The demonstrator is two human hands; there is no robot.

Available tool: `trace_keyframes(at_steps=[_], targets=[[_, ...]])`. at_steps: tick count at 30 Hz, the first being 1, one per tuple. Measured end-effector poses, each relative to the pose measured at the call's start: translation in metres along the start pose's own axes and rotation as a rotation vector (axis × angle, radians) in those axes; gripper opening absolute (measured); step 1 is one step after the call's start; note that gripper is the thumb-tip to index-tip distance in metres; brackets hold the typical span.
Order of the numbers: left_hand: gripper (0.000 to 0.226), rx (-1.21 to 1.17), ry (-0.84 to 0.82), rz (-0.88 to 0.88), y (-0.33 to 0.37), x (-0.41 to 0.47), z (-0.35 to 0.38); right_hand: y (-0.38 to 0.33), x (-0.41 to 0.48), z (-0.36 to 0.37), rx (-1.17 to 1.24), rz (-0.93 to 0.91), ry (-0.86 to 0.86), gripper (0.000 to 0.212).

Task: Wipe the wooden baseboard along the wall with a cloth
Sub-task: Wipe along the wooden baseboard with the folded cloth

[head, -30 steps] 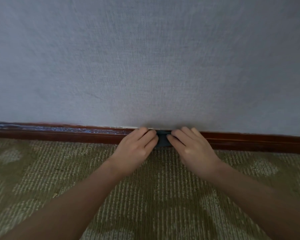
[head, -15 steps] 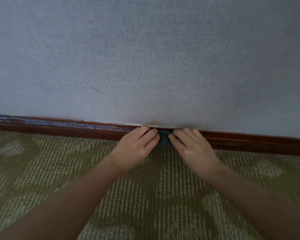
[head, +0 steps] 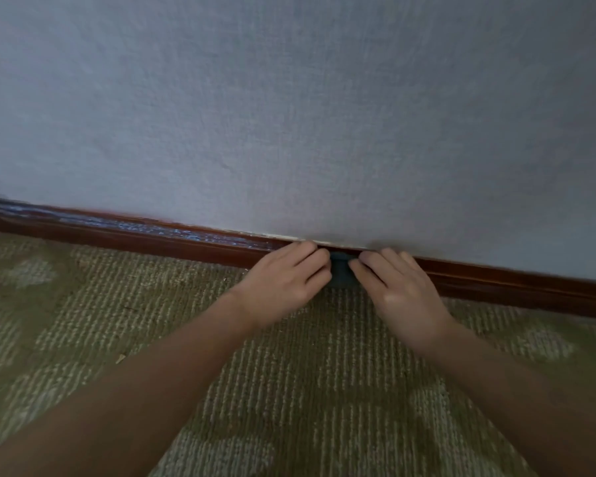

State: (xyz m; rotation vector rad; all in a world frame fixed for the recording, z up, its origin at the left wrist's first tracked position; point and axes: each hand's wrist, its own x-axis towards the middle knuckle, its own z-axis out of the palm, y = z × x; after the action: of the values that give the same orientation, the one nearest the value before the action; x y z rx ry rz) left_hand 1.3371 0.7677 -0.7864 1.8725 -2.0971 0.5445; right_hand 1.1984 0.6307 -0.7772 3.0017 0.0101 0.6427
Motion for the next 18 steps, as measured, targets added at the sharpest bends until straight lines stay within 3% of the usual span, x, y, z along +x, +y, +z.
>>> trace_keyframes(at_steps=[8, 11, 15, 18], targets=[[0.027, 0.042, 0.075, -0.103, 0.0, -0.017, 0.007, -0.012, 0.009, 0.008, 0.047, -0.002, 0.064, 0.028], [0.022, 0.068, 0.105, -0.023, 0.001, -0.011, 0.014, -0.003, 0.001, 0.008, 0.048, 0.0, 0.058, 0.03], [0.018, 0.108, 0.024, 0.128, -0.013, -0.015, 0.008, -0.013, -0.001, 0.019, 0.083, 0.106, 0.116, 0.028], [0.023, 0.084, 0.058, 0.094, -0.008, -0.01, 0.008, -0.014, -0.005, 0.019, 0.079, 0.134, 0.121, 0.028]])
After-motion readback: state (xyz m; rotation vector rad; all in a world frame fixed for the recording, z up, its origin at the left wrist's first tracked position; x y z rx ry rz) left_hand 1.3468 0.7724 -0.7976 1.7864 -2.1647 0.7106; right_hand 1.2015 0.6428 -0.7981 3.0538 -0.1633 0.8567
